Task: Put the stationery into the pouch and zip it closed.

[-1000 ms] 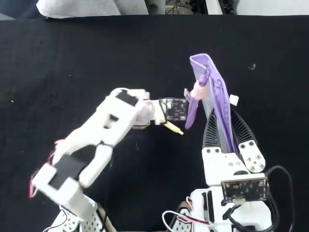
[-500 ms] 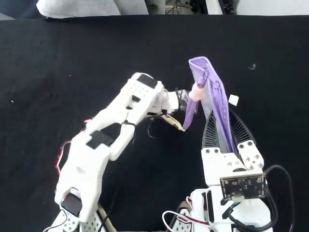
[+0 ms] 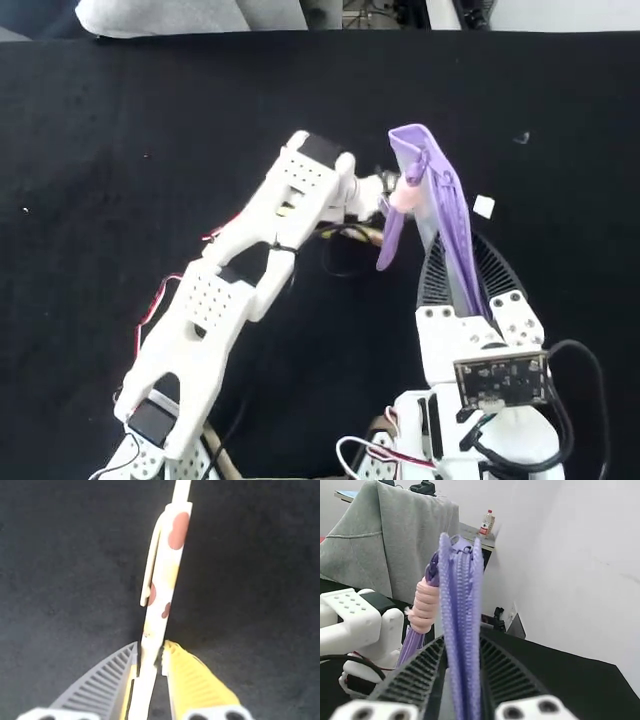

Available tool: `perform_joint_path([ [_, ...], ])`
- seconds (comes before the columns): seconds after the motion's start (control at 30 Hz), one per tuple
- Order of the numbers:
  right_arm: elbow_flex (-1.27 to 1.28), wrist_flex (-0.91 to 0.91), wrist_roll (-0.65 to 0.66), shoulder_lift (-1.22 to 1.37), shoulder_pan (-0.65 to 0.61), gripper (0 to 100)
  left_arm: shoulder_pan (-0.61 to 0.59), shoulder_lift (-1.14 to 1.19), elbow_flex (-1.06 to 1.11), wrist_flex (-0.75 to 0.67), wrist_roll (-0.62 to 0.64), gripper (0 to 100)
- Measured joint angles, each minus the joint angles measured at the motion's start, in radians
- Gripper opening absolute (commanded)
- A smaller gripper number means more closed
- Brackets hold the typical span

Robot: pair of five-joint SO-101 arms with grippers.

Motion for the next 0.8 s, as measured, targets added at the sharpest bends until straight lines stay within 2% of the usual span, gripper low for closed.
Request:
perform_joint_path([
  [0.2,0.0,0.0,0.0,0.0,0.0,1.1,-0.098,0.0,-0.267,0.021,0.333,3],
  [0.47,-0.048,0.037,-0.031,0.0,0.0,1.1,-0.368,0.0,-0.637,0.029,0.825,3],
  [0.63,-0.051,0.04,-0.031,0.0,0.0,1.1,-0.503,-0.003,-0.674,-0.015,1.217,3],
  [0.8,-0.051,0.04,-0.031,0.0,0.0,1.1,-0.54,-0.069,-0.675,-0.017,1.536,3],
])
